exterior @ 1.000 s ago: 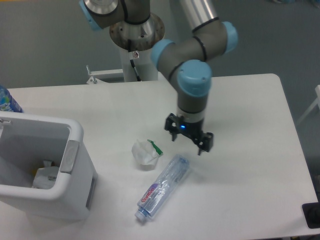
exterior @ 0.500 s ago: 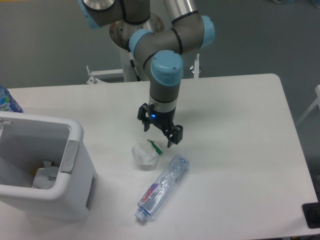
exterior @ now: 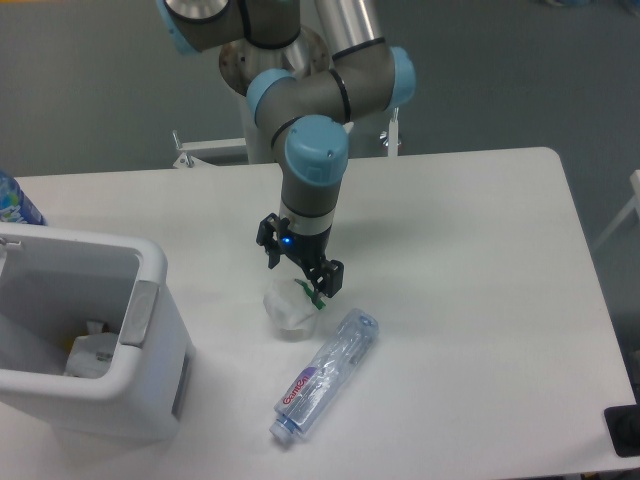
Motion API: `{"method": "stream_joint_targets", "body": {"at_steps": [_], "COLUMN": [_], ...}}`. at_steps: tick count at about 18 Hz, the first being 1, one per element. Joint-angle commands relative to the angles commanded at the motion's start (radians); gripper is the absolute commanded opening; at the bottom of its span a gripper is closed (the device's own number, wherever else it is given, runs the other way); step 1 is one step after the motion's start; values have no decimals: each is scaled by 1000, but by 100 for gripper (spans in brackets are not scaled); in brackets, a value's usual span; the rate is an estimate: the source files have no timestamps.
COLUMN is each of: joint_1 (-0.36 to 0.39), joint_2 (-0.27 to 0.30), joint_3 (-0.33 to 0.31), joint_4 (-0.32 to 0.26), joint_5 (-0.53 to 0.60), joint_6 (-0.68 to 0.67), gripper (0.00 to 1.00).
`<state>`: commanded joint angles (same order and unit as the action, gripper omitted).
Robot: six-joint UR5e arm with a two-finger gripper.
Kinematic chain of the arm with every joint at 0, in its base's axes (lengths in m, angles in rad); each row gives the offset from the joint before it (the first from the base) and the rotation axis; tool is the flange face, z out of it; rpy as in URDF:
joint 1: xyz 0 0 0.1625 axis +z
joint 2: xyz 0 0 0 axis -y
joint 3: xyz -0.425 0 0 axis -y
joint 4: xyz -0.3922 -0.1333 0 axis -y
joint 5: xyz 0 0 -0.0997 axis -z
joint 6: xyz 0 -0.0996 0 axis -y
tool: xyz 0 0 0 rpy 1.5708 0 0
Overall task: Place the trash in the trash can
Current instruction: 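Close the gripper on the crumpled tissue and lift it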
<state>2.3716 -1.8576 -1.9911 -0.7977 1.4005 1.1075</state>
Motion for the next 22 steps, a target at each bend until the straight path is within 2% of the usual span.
{"method": "stream_joint_targets", "body": {"at_steps": [4, 7, 8, 10, 11, 19, 22], "joint_1": [-17, -17, -17, -17, -17, 8, 18], "joint_2": [-38, -37, -37, -37, -38, -28, 0], "joint_3": [6, 12, 14, 18, 23, 81, 90], "joint_4": [3, 0, 0, 0, 0, -17, -20], "joint_5": [0, 0, 0, 0, 0, -6, -20], "joint_6": [0, 0, 0, 2, 2, 0, 0], "gripper": [97, 56, 36, 6, 0, 0, 0]}}
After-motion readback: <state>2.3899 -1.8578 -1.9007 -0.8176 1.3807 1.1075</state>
